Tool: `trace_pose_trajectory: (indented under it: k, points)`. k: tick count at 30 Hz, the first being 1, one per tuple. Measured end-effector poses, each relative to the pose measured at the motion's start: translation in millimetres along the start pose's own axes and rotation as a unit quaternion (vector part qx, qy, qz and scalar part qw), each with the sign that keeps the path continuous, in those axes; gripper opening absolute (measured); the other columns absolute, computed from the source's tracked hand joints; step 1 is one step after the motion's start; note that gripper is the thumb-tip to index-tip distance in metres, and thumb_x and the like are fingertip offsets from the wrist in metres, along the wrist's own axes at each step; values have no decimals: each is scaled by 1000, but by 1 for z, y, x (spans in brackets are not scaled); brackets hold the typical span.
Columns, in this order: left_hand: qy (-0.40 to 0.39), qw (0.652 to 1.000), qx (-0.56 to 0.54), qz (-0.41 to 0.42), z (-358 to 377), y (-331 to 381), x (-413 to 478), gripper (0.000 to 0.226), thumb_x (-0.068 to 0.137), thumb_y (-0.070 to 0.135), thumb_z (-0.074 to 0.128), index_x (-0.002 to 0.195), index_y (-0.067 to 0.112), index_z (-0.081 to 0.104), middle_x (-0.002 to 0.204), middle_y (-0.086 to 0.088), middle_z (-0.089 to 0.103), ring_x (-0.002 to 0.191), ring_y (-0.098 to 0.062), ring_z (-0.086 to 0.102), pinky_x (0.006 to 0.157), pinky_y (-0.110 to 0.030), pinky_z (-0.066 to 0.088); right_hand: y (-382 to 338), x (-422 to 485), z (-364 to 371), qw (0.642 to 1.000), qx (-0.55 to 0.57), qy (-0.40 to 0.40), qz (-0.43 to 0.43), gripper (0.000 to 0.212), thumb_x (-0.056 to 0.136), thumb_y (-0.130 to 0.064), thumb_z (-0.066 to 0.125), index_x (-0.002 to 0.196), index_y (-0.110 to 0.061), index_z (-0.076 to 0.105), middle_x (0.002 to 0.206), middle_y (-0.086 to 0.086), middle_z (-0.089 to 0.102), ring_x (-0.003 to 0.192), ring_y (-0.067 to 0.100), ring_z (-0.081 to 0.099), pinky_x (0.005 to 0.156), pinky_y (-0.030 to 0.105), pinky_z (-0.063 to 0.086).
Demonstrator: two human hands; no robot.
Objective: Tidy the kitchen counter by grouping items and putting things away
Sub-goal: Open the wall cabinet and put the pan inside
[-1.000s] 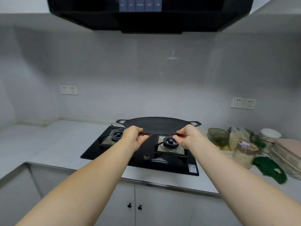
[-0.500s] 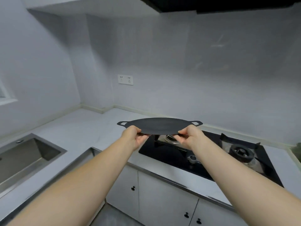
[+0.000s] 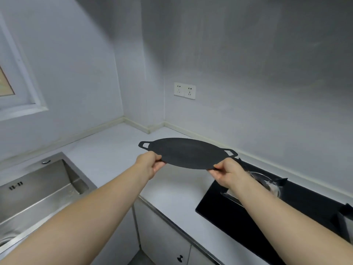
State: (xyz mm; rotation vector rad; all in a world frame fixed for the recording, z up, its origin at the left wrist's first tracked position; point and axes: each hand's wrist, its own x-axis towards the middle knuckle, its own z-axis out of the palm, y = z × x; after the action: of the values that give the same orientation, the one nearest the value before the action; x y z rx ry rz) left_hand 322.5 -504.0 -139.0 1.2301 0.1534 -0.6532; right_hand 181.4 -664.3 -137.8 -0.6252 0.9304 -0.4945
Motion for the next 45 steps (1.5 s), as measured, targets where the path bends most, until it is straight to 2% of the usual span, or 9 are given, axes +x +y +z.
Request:
trace_pose_trajectory:
  k: [6, 14, 24, 27, 29, 31, 34, 37, 45]
  points:
    - [59, 998, -6, 2, -17, 19, 72, 24, 90, -14, 41, 104, 0, 54, 102, -13, 61, 78, -24, 64, 72, -30, 51, 21, 63, 58, 999, -33, -8, 36, 55, 81, 21, 19, 112, -3, 57, 88, 13, 63, 78, 29, 62, 83, 40, 50]
    - [95, 995, -1, -38, -56, 46, 173, 19, 91, -13, 43, 86, 1, 54, 100, -13, 61, 92, -28, 63, 76, -31, 52, 59, 136, 134, 996, -63, 23, 62, 57, 80, 21, 20, 113, -8, 58, 87, 10, 63, 76, 26, 62, 68, 38, 51]
    - [51, 994, 27, -90, -92, 80, 311, 35, 89, -15, 41, 119, -3, 54, 84, -10, 62, 73, -20, 61, 78, -33, 50, 91, 220, 222, 992, -107, 39, 56, 50, 84, 18, 24, 114, -7, 54, 87, 9, 63, 73, 24, 63, 63, 35, 50]
    - [52, 992, 39, -105, -97, 79, 342, 33, 89, -14, 43, 119, -4, 53, 103, -16, 65, 91, -27, 64, 78, -33, 50, 99, 243, 231, 995, -79, 41, 50, 48, 84, 20, 24, 111, -6, 54, 89, 9, 63, 76, 24, 62, 67, 36, 49]
    - [44, 991, 53, -114, -97, 77, 358, 20, 90, -13, 44, 103, -2, 55, 121, -22, 60, 105, -30, 62, 81, -32, 52, 102, 257, 234, 996, -62, 48, 47, 47, 84, 20, 24, 109, -6, 54, 91, 9, 63, 78, 23, 61, 62, 34, 50]
    - [39, 990, 64, -123, -96, 73, 375, 20, 92, -12, 43, 82, 4, 51, 123, -22, 58, 94, -27, 63, 88, -32, 52, 107, 271, 237, 996, -51, 60, 47, 46, 85, 19, 25, 112, -6, 54, 94, 9, 62, 80, 23, 61, 58, 34, 52]
    - [57, 986, 65, -144, -94, 66, 393, 23, 90, -14, 44, 74, 2, 49, 88, -15, 62, 76, -22, 60, 96, -37, 49, 112, 284, 235, 995, -46, 71, 46, 44, 85, 19, 26, 112, -4, 53, 94, 9, 61, 79, 24, 61, 50, 31, 56]
    - [55, 984, 66, -154, -92, 61, 404, 22, 91, -13, 44, 77, 4, 49, 94, -11, 59, 69, -18, 58, 86, -34, 52, 116, 295, 234, 995, -39, 75, 45, 46, 85, 20, 26, 115, -4, 52, 96, 10, 61, 81, 25, 61, 54, 33, 56]
    - [63, 979, 70, -180, -100, 56, 413, 20, 90, -14, 45, 80, 2, 52, 82, -10, 60, 72, -20, 60, 87, -37, 53, 124, 303, 233, 993, -53, 91, 55, 45, 86, 21, 27, 116, -3, 51, 98, 12, 62, 82, 28, 62, 73, 38, 51]
